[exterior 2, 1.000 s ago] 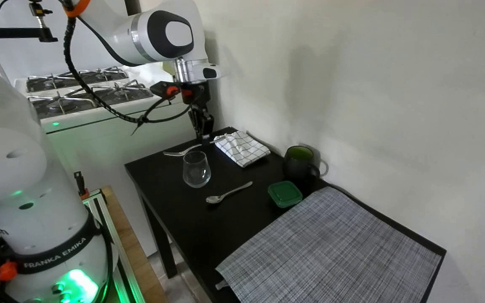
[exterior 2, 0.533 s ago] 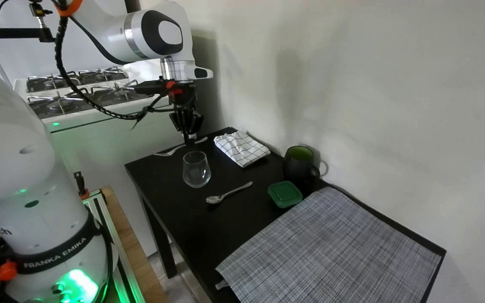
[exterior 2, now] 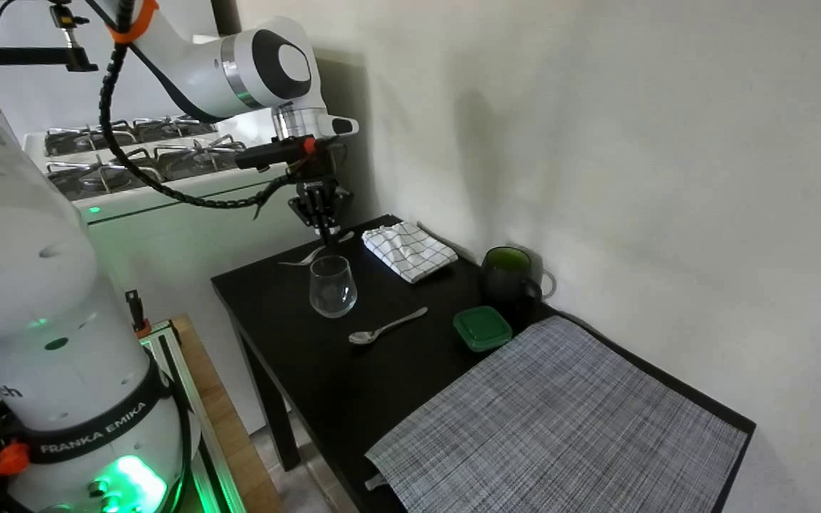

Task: Put the fork in the cup

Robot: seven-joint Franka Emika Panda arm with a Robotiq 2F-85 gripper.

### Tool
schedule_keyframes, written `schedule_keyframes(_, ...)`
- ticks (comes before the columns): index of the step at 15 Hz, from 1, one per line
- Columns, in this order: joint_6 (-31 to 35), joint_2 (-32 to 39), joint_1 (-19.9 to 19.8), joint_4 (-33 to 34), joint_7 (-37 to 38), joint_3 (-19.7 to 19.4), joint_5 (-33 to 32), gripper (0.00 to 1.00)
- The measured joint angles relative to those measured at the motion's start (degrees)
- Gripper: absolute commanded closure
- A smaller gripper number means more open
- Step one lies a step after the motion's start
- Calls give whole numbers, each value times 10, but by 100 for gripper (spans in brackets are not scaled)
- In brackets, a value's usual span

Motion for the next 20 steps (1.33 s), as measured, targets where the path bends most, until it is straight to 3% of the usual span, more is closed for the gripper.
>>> schedule_keyframes(9, 169, -14, -46, -23, 295, 20, -188, 98)
schedule_keyframes(14, 189, -33, -72, -49, 482, 42, -301, 98)
schedule_keyframes(20, 189, -35, -76, -52, 629, 55, -369, 98)
